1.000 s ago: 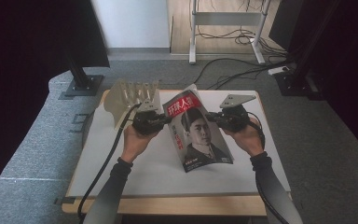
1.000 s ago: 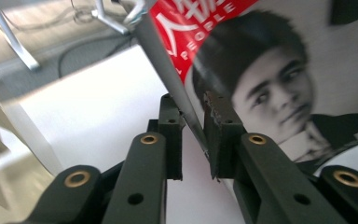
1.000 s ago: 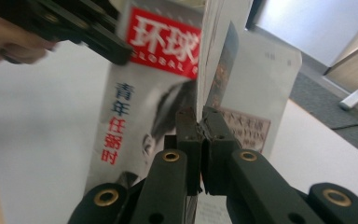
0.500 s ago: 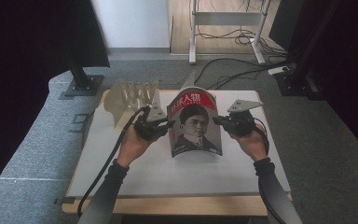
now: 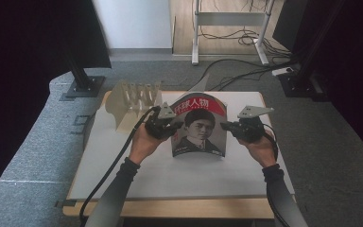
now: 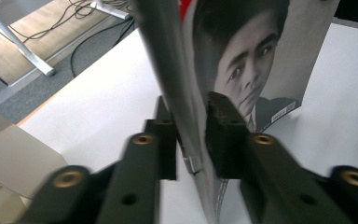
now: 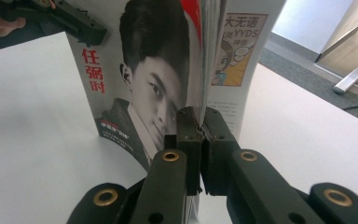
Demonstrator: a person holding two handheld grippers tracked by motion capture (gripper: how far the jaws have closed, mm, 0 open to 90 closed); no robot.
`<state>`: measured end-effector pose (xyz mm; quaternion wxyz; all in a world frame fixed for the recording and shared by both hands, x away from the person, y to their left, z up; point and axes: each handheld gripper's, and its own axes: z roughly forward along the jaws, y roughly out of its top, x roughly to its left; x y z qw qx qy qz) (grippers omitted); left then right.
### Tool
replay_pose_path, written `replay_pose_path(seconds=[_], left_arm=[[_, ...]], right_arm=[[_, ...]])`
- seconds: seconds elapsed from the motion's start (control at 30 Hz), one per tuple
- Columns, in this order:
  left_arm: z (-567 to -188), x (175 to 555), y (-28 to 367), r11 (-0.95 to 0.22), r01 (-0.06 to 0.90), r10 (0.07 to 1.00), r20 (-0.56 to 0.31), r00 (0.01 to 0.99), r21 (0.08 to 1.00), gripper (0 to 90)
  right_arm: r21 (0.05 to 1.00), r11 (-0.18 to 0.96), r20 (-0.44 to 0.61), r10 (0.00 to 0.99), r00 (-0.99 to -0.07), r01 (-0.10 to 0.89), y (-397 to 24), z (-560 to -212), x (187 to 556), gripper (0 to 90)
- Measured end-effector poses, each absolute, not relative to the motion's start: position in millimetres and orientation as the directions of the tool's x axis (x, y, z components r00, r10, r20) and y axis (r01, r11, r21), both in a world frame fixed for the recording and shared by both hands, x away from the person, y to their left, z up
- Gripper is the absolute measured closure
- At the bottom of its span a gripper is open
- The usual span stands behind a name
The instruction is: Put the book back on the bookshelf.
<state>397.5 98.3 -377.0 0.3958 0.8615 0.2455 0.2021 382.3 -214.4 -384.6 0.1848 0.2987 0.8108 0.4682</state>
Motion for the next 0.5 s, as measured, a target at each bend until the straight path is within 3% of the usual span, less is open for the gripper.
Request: replay_pose_path(seconds=[0.13, 0.27, 0.37, 0.5], left_arm=[[-376.0, 400.0, 102.6, -0.547, 0.275, 0.562, 0.104, 0.820, 0.791, 86.3], [-375.8, 399.6, 104.4, -0.539, 0.255, 0.546, 0.103, 0.831, 0.803, 86.8], [-373.1, 399.2, 107.8, -0.529, 0.256, 0.536, 0.085, 0.840, 0.809, 86.9], [-370.4, 396.8, 112.6, -0.524, 0.263, 0.520, 0.060, 0.852, 0.811, 87.0]], right_arm=[[0.869, 0.376, -0.011, 0.665, -0.747, 0.322, -218.4, -388.1, 383.5, 85.2], [0.875, 0.357, 0.002, 0.671, -0.741, 0.326, -223.3, -391.5, 383.5, 83.0], [0.879, 0.338, 0.013, 0.688, -0.726, 0.336, -228.5, -394.9, 383.2, 77.4], [0.876, 0.325, 0.032, 0.697, -0.716, 0.356, -235.5, -404.5, 381.6, 63.4]])
